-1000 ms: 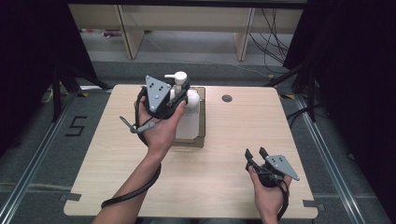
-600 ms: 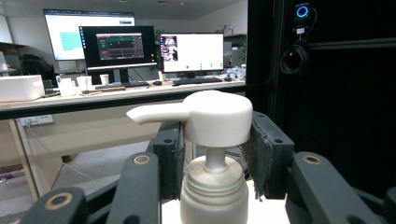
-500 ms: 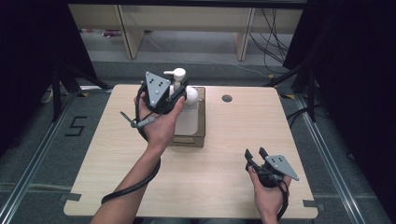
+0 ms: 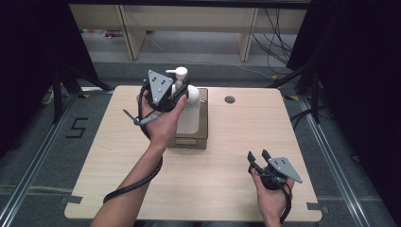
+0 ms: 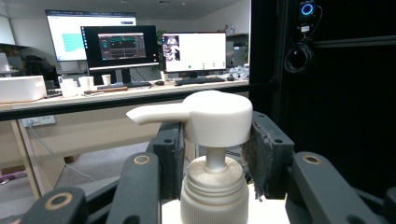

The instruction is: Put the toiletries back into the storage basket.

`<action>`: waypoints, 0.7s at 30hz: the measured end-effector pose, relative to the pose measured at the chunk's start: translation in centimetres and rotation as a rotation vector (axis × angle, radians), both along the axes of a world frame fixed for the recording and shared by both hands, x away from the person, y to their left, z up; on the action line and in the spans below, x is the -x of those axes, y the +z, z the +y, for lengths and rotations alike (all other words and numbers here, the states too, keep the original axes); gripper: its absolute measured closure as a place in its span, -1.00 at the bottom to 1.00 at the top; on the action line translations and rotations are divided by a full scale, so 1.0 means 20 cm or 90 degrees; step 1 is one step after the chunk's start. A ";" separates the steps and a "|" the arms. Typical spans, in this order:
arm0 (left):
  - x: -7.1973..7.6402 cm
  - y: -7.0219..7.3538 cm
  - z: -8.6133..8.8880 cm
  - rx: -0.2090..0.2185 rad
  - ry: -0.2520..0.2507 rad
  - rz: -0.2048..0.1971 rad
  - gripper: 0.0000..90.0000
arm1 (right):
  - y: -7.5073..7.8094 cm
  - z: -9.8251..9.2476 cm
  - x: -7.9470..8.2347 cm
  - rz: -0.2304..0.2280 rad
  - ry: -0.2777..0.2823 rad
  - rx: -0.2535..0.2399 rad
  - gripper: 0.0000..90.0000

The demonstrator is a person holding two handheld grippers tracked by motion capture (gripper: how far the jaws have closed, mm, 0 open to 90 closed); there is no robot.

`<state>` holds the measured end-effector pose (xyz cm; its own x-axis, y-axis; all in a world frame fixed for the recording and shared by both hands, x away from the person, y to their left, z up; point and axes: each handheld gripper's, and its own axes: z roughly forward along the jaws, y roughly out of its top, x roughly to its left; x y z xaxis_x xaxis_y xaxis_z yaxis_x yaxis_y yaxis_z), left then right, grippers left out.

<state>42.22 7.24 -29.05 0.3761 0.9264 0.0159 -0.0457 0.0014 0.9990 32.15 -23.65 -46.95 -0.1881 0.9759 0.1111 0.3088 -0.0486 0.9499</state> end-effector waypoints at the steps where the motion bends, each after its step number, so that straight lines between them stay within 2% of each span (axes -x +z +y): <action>1: -0.01 0.00 0.00 0.002 0.000 0.001 0.32 | 0.00 0.00 0.00 -0.001 0.000 0.001 0.00; 3: -0.02 -0.01 0.00 0.002 -0.001 0.003 0.32 | 0.00 0.00 0.00 0.003 -0.001 -0.004 0.00; 4: -0.02 -0.01 0.00 0.002 0.000 0.003 0.32 | 0.00 0.00 0.00 0.004 0.007 -0.016 0.00; 8: -0.04 -0.02 0.01 0.001 0.000 0.002 0.32 | 0.00 0.00 0.00 0.003 -0.002 -0.001 0.00; 10: -0.05 -0.03 0.01 -0.001 0.000 0.000 0.32 | 0.00 0.00 0.00 0.003 0.006 -0.013 0.00; 12: -0.06 -0.05 0.01 -0.001 0.001 0.000 0.32 | 0.00 0.01 0.00 0.005 0.005 -0.009 0.00; 14: -0.07 -0.06 0.01 -0.001 0.003 0.003 0.32 | 0.00 0.00 0.00 0.009 0.001 0.007 0.00; 21: -0.09 -0.08 0.02 -0.004 0.007 0.006 0.32 | 0.00 0.00 0.00 0.008 0.005 0.010 0.00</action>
<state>44.06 7.55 -30.65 0.3663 0.9303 0.0179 -0.0358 -0.0052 0.9993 32.11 -23.64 -47.04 -0.1942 0.9761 0.0980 0.3203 -0.0314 0.9468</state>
